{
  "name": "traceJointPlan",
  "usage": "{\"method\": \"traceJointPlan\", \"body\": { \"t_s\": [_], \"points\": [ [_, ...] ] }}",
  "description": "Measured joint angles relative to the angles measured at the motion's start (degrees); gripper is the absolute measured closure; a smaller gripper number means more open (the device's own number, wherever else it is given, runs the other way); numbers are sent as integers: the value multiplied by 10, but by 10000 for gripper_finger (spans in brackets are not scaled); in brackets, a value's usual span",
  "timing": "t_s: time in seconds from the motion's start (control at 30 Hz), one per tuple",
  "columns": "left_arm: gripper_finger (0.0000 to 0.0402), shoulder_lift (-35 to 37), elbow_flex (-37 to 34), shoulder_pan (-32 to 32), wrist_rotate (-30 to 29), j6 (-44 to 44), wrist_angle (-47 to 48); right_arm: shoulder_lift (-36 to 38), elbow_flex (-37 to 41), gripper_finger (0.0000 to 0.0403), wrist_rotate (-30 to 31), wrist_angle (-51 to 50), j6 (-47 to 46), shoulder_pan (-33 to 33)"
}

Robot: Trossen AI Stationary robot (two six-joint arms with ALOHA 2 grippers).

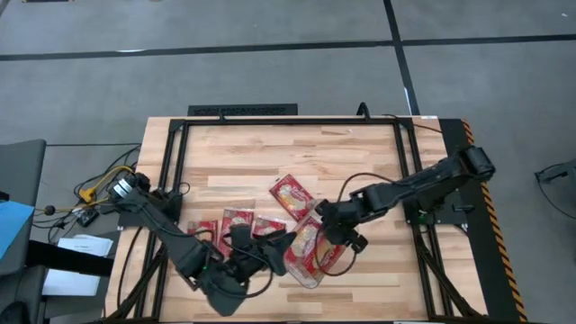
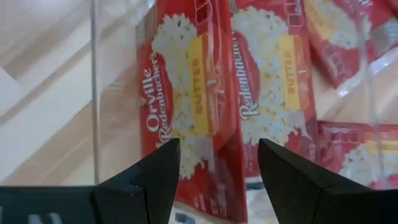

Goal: Sort popcorn bags into baskets
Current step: Put the red popcorn packet into the transparent bin

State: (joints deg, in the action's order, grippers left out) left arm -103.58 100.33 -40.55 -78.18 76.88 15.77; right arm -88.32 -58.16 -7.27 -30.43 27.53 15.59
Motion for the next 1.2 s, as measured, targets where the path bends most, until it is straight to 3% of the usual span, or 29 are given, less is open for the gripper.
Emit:
{"method": "traceJointPlan", "body": {
  "t_s": [0.3, 0.4, 0.6, 0.67, 0.83, 0.97, 1.2],
  "points": [
    [182, 9, 0, -12, -21, -22, 9, -71, -38, 182, 1, -91, 30, -3],
    [182, 9, 0, -12, -21, -13, 21, -87, -48, 227, 1, -107, 30, -3],
    [182, 9, 0, -12, -21, -3, 33, -90, -78, 364, -4, -148, 54, -2],
    [182, 9, 0, -12, -21, -1, 33, -90, -98, 386, -4, -169, 65, -4],
    [182, 9, 0, -12, -20, -1, 33, -90, -158, 369, -1, -237, 76, -8],
    [182, 9, 0, -15, -18, 4, 33, -90, -206, 383, -17, -295, 95, -8],
    [182, 9, 0, -19, -18, 9, 33, -118, -225, 376, -62, -293, 110, -23]
  ]
}}
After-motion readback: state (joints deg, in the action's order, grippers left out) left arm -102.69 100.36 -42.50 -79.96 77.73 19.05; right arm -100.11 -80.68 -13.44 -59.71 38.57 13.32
